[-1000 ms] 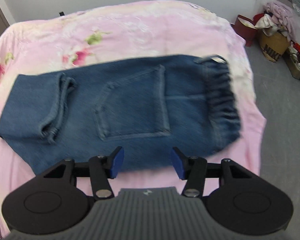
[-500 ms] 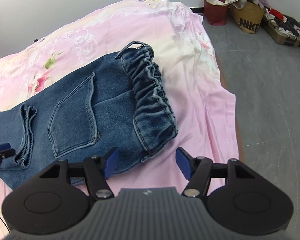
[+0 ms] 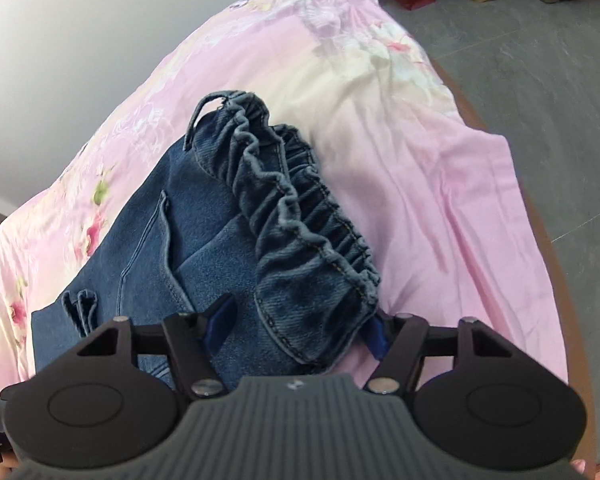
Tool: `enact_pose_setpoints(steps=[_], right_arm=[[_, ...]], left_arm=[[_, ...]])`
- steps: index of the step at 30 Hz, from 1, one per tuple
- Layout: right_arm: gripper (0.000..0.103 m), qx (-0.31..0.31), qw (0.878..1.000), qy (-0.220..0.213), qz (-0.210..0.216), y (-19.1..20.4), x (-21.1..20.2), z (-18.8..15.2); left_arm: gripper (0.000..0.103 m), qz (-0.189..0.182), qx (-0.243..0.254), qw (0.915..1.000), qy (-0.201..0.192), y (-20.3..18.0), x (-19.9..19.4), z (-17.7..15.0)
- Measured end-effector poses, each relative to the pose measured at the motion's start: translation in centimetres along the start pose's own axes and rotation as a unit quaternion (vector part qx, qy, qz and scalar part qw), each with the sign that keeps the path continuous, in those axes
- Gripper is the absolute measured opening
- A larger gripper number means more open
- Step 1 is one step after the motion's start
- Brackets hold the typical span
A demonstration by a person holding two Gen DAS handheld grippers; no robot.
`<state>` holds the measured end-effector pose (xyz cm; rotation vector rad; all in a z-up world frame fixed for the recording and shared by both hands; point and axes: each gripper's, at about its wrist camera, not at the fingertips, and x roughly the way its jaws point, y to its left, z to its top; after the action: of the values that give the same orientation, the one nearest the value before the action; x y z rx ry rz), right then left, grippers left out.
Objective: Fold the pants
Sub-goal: 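Grasp the elastic waistband with the right tool and lift it up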
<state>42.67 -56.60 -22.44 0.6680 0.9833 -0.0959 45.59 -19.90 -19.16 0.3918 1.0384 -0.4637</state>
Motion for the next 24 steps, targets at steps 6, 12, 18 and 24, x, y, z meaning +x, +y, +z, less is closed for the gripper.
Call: enact_pose_setpoints(steps=[6, 12, 18, 24], right_arm=[[0.033, -0.066, 0.997, -0.036, -0.012, 4.2, -4.0, 0.2], [0.031, -0.087, 0.994, -0.069, 0.005, 10.0, -7.9, 0.7], [0.028, -0.168, 0.982, -0.089, 0.020, 18.3, -10.6, -0.2], [0.028, -0.220, 0.971, -0.098, 0.004, 25.3, -11.8, -1.5]], left_arm=[[0.027, 0.006, 0.003, 1.0000, -0.005, -0.5, 0.1, -0.3], [0.027, 0.013, 0.030, 0.9994, -0.012, -1.1, 0.2, -0.7], [0.026, 0.038, 0.055, 0.9972, -0.032, -2.3, 0.3, -1.6], [0.027, -0.008, 0.035, 0.9965, -0.076, 0.0, -3.0, -1.7]])
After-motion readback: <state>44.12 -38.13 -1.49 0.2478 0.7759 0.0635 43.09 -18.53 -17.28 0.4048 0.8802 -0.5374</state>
